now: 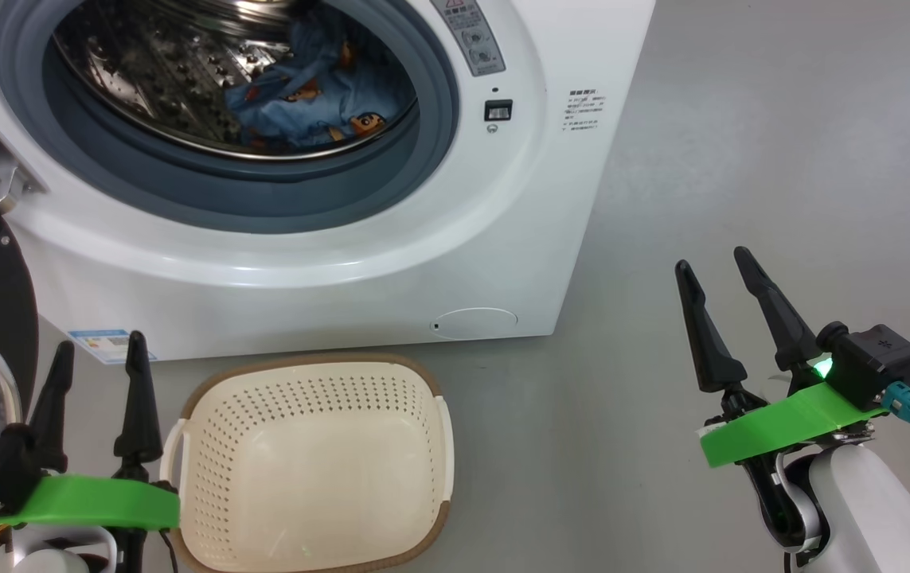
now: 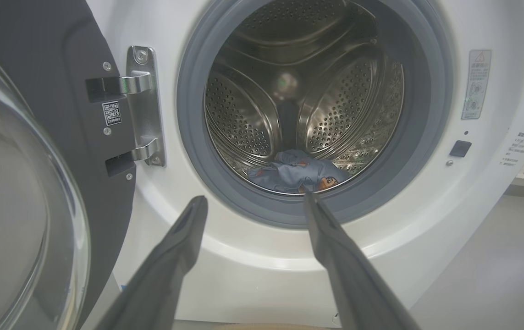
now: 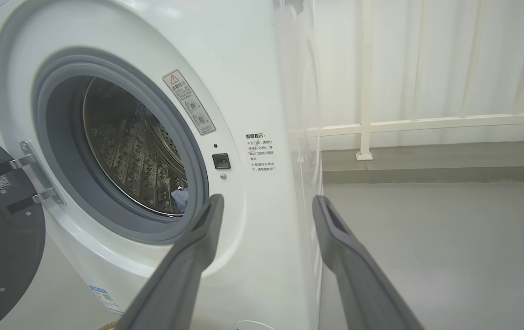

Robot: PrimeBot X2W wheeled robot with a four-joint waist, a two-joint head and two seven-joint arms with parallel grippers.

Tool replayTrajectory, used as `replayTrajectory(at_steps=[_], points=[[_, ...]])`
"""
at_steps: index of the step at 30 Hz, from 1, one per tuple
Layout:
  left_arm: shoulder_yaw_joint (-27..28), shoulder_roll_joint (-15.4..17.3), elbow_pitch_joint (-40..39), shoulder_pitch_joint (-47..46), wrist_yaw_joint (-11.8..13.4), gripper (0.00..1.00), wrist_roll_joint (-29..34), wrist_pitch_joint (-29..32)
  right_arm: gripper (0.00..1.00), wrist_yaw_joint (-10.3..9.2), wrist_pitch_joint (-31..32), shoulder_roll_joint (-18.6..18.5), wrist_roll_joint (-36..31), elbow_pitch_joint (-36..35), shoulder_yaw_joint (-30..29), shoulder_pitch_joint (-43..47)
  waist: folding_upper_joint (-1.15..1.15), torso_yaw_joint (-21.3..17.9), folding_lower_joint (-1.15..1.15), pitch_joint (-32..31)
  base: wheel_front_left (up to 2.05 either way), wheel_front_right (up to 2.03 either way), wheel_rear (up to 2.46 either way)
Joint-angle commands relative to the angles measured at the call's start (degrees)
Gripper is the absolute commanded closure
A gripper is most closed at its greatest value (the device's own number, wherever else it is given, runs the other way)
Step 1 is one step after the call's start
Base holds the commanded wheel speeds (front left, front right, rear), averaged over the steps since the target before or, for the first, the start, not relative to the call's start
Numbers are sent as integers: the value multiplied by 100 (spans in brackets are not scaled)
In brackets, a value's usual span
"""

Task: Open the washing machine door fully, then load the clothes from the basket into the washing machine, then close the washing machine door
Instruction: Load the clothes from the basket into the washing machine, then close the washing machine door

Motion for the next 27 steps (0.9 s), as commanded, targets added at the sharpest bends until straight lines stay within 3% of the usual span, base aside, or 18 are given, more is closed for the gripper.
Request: replayTrajectory(at_steps=[1, 27], points=[[238, 145, -158, -49, -42, 0, 64, -37, 0, 31, -46, -46, 110, -137, 109, 32, 0, -8, 0, -1, 0, 0, 0], [422, 31, 54, -123, -228, 0, 435, -37, 0, 31, -46, -30, 119, -124, 151, 36, 0, -45, 0, -40, 0, 0, 0]])
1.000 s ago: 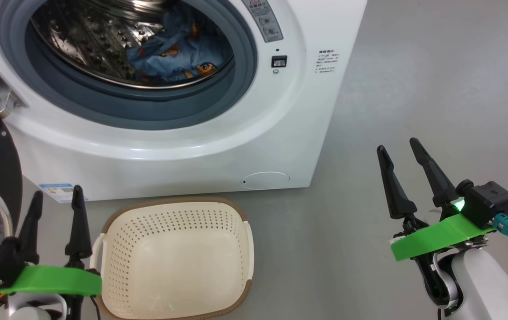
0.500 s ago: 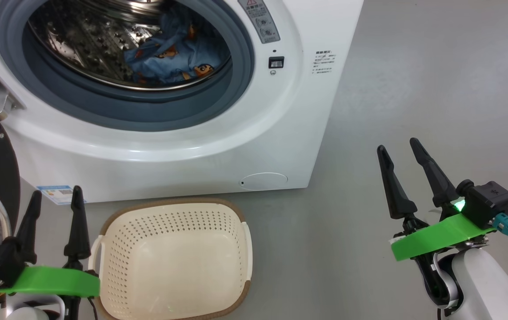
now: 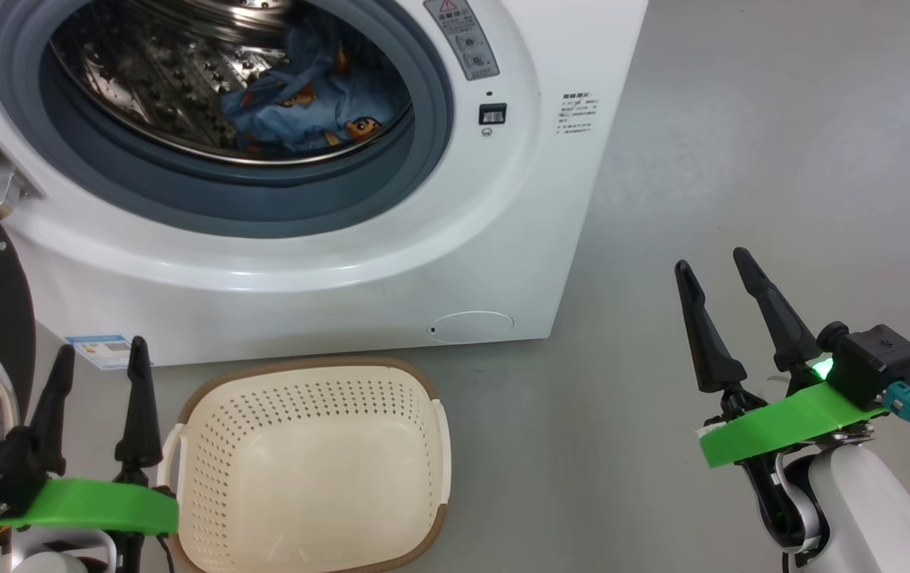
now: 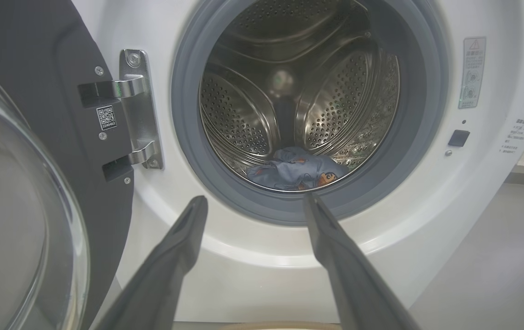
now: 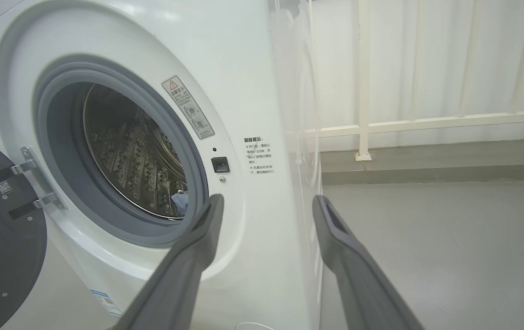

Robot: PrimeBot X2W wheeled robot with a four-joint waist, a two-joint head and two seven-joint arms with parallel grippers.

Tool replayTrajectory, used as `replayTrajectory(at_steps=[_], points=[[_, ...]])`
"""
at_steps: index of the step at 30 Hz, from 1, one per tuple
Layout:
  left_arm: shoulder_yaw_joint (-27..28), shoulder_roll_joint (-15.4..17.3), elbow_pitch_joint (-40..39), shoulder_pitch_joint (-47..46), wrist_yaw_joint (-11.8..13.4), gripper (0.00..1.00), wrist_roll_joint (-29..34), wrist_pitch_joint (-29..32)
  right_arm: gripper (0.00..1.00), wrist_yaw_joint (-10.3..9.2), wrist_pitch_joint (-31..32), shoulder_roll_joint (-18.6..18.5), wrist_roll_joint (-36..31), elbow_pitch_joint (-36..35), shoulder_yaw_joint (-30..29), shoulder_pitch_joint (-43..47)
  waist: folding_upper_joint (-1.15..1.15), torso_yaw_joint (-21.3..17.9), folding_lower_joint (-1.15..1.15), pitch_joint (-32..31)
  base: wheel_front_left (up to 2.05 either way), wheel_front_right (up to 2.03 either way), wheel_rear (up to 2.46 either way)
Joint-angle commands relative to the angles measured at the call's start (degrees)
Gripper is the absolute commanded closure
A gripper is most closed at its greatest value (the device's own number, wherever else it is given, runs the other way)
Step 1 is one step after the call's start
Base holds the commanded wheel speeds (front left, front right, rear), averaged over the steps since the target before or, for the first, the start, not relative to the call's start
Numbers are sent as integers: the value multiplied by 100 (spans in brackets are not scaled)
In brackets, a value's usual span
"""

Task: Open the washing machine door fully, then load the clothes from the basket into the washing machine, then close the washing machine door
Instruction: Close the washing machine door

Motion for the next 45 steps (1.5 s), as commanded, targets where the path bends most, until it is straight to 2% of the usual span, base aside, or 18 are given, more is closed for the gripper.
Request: replayTrajectory(at_steps=[1, 11, 27, 45], points=[[229, 123, -70, -118, -28, 0, 56, -37, 0, 31, -46, -30, 24, -129, 138, 36, 0, -1, 0, -4, 0, 0, 0], [330, 60, -73, -122, -86, 0, 62, -37, 0, 31, -46, -49, 42, -118, 158, 34, 0, -9, 0, -13, -30, 28, 2], [329, 38, -52, -113, -166, 0, 106, -37, 0, 31, -46, -52, 62, -113, 159, 48, 0, -8, 0, -18, -137, 132, 5], [374, 6, 23, -146, -189, 0, 152, -37, 0, 31, -46, -26, 52, -117, 114, 64, 0, 16, 0, -34, -9, 9, 0]])
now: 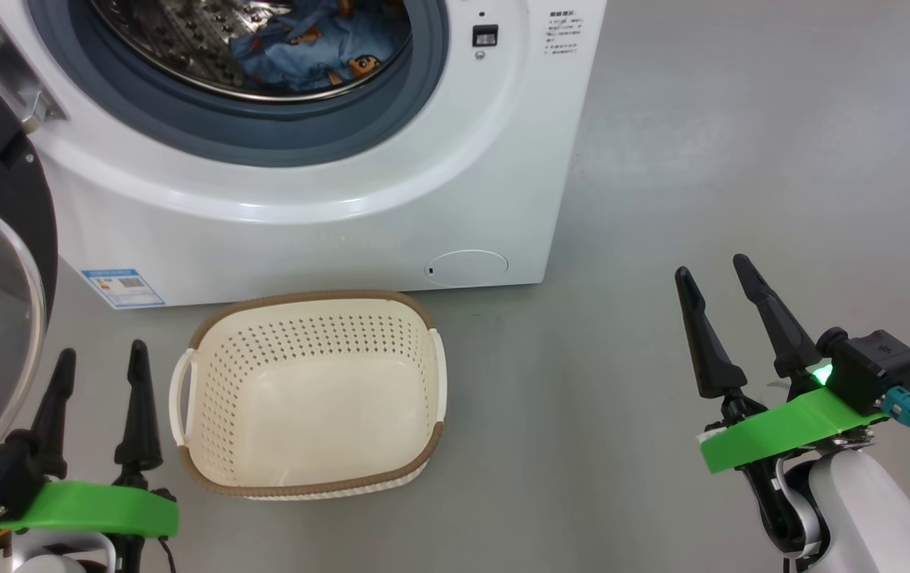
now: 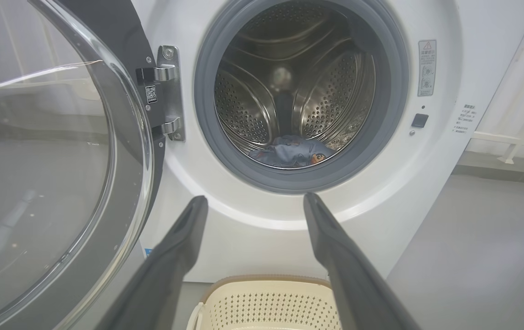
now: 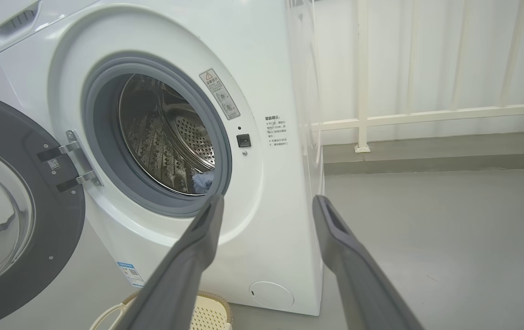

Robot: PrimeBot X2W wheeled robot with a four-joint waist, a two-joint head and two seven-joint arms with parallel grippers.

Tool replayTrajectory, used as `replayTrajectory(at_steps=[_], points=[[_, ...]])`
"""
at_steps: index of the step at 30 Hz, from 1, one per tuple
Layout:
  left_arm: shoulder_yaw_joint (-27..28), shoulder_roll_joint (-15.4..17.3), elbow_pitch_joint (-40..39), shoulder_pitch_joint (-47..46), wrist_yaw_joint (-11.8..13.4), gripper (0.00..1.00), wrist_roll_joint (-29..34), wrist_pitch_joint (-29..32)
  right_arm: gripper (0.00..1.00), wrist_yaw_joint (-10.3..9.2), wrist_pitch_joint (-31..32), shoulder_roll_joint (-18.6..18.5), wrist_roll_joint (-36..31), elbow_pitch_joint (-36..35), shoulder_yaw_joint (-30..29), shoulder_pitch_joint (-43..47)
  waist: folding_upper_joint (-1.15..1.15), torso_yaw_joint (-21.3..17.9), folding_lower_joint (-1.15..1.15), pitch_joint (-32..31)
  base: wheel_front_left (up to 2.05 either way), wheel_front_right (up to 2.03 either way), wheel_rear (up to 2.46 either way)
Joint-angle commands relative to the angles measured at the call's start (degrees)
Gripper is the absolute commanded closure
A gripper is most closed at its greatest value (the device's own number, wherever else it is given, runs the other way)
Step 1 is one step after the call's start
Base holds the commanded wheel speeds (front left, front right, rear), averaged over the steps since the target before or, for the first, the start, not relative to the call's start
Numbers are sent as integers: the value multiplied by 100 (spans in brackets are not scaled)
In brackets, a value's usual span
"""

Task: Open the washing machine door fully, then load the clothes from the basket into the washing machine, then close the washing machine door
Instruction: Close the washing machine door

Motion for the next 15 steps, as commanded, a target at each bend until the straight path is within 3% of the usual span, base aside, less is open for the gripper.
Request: replayTrajectory(at_steps=[1, 15], points=[[217, 117, -74, -144, -31, 0, 81, -37, 0, 31, -46, -19, 48, -129, 114, 2, 0, 1, 0, 3, 0, 0, 0], [254, 94, -62, -111, -43, 0, 107, -37, 0, 31, -46, -22, 55, -110, 120, 12, 0, -24, 0, -48, 0, 0, 0]])
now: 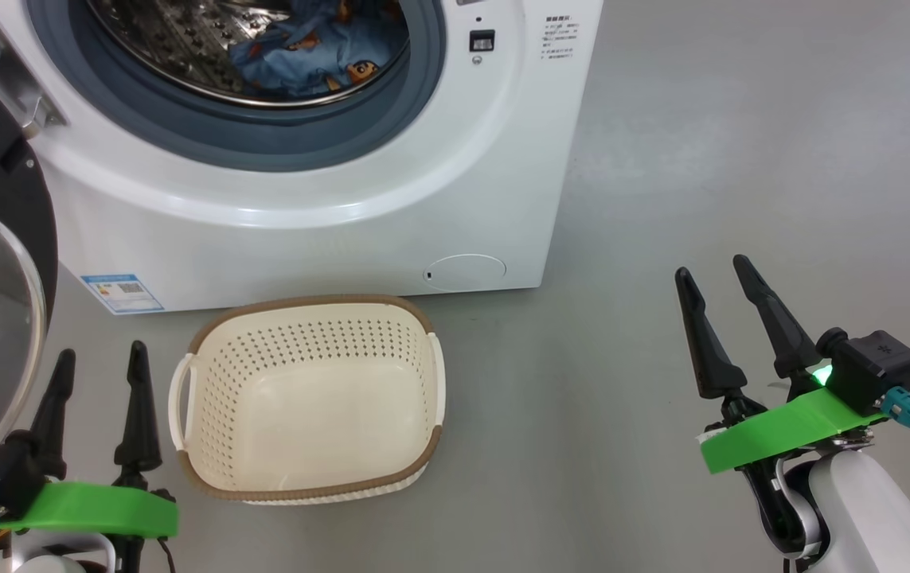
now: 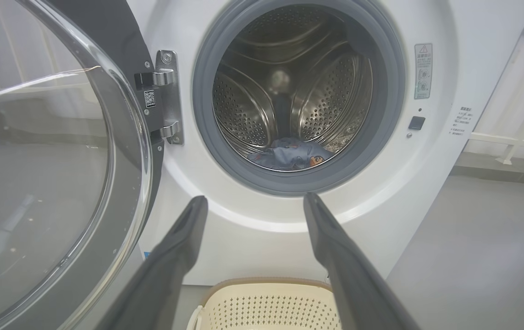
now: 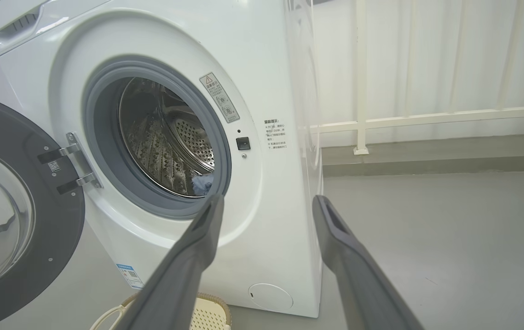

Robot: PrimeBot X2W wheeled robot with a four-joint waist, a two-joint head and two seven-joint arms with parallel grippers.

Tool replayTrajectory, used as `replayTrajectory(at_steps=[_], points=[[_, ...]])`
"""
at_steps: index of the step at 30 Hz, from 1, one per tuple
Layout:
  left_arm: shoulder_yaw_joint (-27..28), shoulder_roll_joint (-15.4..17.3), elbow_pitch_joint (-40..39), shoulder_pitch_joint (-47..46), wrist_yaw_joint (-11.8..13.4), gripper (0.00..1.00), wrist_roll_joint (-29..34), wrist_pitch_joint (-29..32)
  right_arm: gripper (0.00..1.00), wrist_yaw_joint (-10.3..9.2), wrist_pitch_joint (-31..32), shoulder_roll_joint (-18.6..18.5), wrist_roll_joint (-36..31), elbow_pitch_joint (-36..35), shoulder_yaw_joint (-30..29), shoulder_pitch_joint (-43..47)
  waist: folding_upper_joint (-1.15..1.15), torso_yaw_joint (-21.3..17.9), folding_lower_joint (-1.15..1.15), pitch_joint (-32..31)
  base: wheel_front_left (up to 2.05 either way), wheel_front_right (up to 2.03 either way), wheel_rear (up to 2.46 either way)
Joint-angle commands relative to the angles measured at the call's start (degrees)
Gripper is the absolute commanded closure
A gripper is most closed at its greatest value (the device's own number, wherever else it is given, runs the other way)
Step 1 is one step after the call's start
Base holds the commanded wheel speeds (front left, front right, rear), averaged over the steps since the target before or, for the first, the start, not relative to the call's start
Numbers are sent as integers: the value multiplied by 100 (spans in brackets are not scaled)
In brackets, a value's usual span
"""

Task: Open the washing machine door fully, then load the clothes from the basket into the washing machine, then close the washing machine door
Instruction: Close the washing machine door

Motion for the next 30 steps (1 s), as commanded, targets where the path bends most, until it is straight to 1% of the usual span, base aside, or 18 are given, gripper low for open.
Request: replayTrajectory(at_steps=[1, 19, 27, 30], points=[[219, 106, -70, -107, -9, 0, 66, -37, 0, 31, -46, -25, 58, -115, 120, 15, 0, -3, 0, -13, 0, 0, 0], [216, 40, -11, -78, -16, 0, 101, -37, 0, 31, -46, -59, 92, -99, 146, 63, 0, 73, 0, -151, 0, 0, 0], [205, 17, 31, -69, -15, 0, 116, -37, 0, 31, -46, -58, 120, -63, 200, 82, 0, 245, 0, -228, 0, 0, 0], [202, -2, 34, -59, 3, 0, 128, -37, 0, 31, -46, -73, 128, -55, 212, 89, 0, 366, 0, -253, 0, 0, 0]])
